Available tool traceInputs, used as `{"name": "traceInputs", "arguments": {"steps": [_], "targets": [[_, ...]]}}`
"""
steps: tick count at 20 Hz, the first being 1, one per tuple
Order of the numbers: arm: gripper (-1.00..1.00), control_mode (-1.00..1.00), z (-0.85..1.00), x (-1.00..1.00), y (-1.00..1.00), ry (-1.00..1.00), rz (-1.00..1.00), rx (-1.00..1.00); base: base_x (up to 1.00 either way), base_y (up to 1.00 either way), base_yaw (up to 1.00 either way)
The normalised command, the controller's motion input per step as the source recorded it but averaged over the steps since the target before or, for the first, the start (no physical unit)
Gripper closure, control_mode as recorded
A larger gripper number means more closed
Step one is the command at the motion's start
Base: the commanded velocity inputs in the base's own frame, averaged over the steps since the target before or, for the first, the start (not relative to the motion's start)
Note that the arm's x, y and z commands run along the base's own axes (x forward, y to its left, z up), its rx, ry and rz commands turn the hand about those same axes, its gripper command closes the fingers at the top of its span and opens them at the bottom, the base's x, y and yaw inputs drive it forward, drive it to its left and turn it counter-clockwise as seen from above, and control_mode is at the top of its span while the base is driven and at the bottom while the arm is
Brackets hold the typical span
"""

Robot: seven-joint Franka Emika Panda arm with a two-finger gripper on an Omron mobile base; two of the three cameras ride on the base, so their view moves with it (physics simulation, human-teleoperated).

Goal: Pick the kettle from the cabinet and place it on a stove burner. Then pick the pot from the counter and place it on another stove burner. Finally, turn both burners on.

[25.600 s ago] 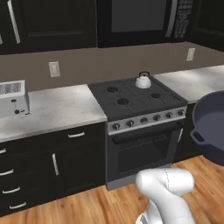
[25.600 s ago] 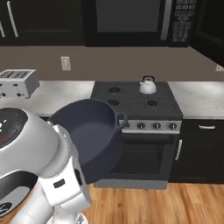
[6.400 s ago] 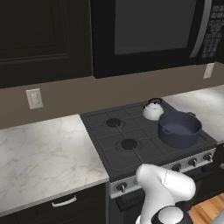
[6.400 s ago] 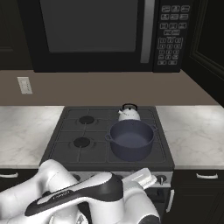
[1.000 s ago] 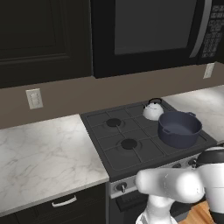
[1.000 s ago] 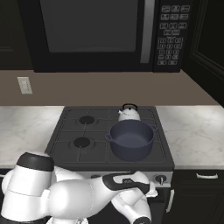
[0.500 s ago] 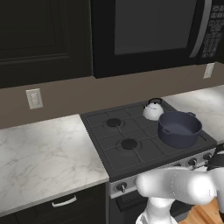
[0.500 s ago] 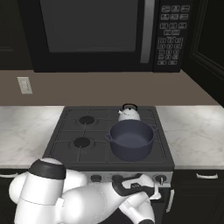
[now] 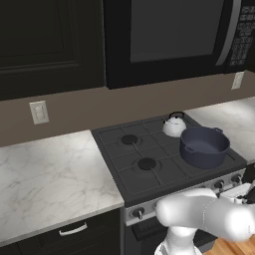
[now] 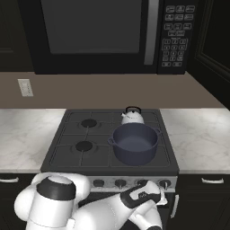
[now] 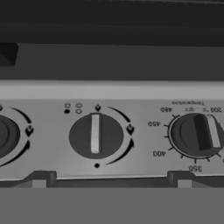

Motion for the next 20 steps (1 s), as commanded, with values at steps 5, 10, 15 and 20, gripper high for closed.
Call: {"name": "traceInputs", "arguments": {"steps": [5, 10, 15, 20], "targets": [[-1.00, -1.00, -0.03, 0.14, 0.00, -0.01, 0.00, 0.00, 0.00, 0.00, 0.00], [-1.00, -1.00, -0.05, 0.14, 0.00, 0.00, 0.00, 0.00, 0.00, 0.00, 0.00], [-1.00, -1.00, -0.11, 0.11, 0.00, 0.00, 0.00, 0.00, 0.00, 0.00, 0.00], [-1.00, -1.00, -0.15, 0.07, 0.00, 0.00, 0.00, 0.00, 0.00, 0.00, 0.00]]}}
